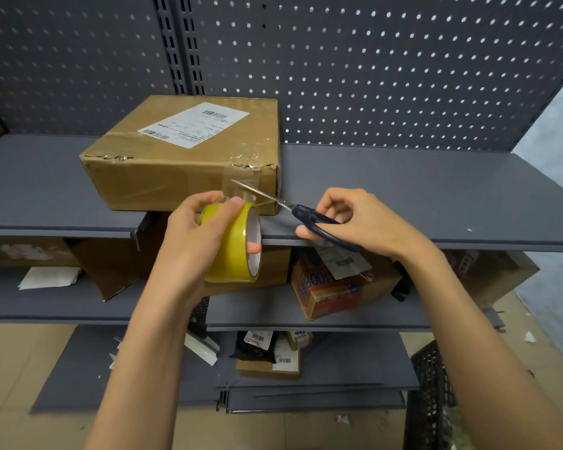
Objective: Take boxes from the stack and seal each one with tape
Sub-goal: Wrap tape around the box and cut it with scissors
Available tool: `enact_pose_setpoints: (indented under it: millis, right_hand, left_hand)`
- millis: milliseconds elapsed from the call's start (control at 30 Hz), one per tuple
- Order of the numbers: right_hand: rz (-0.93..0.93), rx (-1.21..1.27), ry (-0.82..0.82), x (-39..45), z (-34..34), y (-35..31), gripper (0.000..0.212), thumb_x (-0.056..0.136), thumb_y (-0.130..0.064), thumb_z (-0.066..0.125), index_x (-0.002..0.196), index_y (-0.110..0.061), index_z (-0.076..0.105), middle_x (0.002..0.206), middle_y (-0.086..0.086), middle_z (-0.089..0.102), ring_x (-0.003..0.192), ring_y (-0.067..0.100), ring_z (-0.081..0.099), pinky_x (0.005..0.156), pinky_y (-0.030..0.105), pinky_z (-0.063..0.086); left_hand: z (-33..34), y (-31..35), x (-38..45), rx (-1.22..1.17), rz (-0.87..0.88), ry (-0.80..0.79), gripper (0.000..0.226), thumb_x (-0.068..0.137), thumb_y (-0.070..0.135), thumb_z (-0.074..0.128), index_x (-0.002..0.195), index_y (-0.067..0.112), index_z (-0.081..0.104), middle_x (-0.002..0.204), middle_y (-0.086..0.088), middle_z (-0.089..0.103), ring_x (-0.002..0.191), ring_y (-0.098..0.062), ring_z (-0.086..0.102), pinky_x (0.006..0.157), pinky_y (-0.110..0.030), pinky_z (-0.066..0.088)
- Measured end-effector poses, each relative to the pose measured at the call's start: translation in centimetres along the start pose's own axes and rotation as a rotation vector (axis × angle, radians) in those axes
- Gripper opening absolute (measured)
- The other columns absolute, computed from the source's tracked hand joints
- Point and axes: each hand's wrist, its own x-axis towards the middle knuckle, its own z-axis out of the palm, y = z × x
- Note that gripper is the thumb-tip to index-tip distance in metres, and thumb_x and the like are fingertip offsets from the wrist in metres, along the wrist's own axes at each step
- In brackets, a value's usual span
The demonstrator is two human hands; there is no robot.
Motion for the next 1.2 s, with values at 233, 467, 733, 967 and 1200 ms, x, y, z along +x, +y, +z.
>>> enact_pose_setpoints:
  millis: [233,467,733,967,1200]
  right_hand:
    - [0.011,0.076,-0.066,1.6,1.0,-0.8,0.055,0.058,-0.064,0.075,0.082,-0.015,0.066,0.065,-0.004,0.061,0.056,0.003,0.052,0.064,0.029,0.044]
    - [-0.01,0.152,-0.067,1.5,0.9,-0.4,0.05,0.06,-0.053,0.079,0.081,-0.01,0.068,0.063,0.008,0.063,0.054,0.009,0.054,0.06,0.032,0.043]
    - [-0.034,0.181,-0.067,1.4,0.9,-0.2,0.042,0.065,-0.04,0.083,0.079,-0.004,0.066,0.065,0.019,0.061,0.05,0.016,0.052,0.053,0.028,0.039]
    - [-0.031,0.16,-0.079,1.3,1.2,-0.2,0.044,0.063,-0.044,0.082,0.079,-0.006,0.067,0.071,0.023,0.065,0.053,0.014,0.052,0.06,0.031,0.04]
    - [-0.12,0.201,-0.007,0.7,1.6,-2.1,0.037,0.065,-0.034,0.084,0.081,-0.005,0.067,0.069,0.013,0.067,0.058,0.008,0.055,0.058,0.024,0.043]
  left_hand:
    - [-0.1,0.2,0.3,-0.018,-0.02,0.003,0.032,0.09,0.022,0.063,0.121,0.016,0.056,0.091,-0.002,0.062,0.044,-0.015,0.065,0.044,-0.023,0.054]
    - [-0.2,0.1,0.3,-0.033,-0.027,-0.005,0.033,0.09,0.02,0.063,0.122,0.015,0.055,0.093,-0.002,0.061,0.044,-0.015,0.065,0.041,-0.023,0.053]
    - [-0.3,-0.1,0.3,-0.03,-0.034,-0.007,0.035,0.089,0.023,0.064,0.123,0.017,0.055,0.1,-0.001,0.06,0.047,-0.014,0.066,0.046,-0.023,0.055]
    - [-0.7,-0.4,0.0,-0.035,-0.047,-0.01,0.034,0.089,0.024,0.064,0.122,0.018,0.056,0.107,-0.004,0.06,0.049,-0.015,0.067,0.046,-0.023,0.055]
    - [-1.6,0.2,-0.4,-0.06,-0.001,0.045,0.033,0.088,0.024,0.065,0.12,0.018,0.057,0.11,-0.009,0.062,0.05,-0.016,0.067,0.046,-0.027,0.057]
